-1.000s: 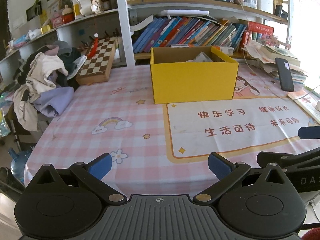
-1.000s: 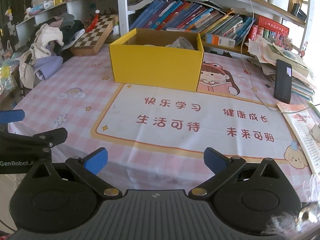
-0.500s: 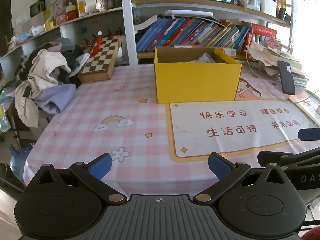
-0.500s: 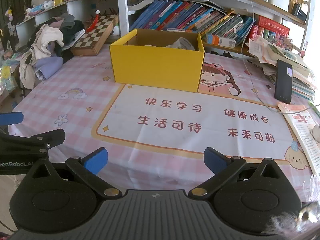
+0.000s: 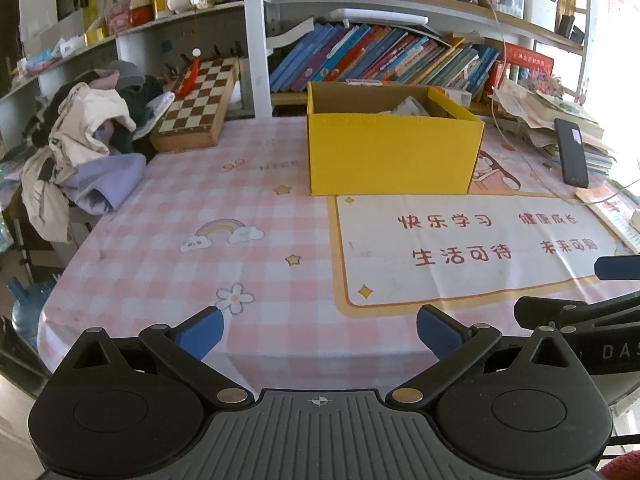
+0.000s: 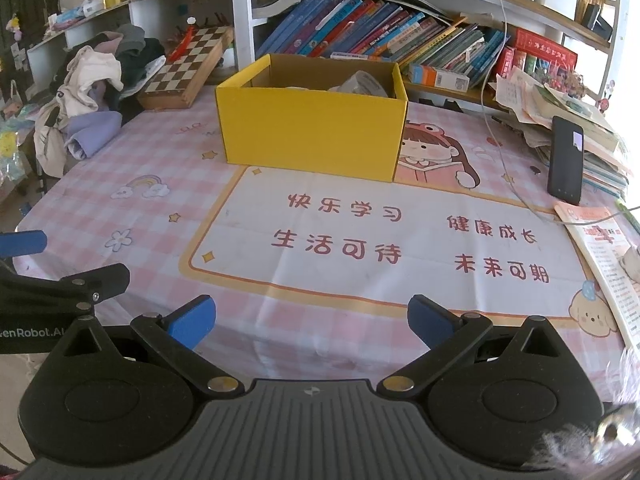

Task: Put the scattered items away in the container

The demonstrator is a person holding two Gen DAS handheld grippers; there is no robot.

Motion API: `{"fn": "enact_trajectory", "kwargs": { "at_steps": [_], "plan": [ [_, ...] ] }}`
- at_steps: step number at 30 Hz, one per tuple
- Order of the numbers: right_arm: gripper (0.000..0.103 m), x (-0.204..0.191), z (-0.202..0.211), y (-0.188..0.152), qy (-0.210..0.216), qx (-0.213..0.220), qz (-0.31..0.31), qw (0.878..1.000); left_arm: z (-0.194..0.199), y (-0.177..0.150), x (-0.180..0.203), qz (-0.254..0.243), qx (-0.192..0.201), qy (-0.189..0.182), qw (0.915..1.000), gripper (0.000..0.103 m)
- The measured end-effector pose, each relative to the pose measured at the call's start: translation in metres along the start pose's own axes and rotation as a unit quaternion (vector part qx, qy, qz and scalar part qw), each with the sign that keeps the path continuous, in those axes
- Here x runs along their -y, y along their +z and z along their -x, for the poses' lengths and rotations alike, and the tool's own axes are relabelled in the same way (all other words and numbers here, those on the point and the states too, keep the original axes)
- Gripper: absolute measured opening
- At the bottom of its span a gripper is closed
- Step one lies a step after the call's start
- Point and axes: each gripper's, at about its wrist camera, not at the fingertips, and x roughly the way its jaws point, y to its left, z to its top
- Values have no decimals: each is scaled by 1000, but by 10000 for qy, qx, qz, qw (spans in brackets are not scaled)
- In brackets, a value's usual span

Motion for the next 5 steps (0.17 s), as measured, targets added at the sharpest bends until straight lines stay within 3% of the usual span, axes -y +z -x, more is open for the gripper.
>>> {"fn": "enact_trajectory", "kwargs": {
  "at_steps": [5],
  "plan": [
    [103,0,-3,1,-11,-45,12,10000,-2,1,-1,71,29,-31,10000,103]
  ]
}}
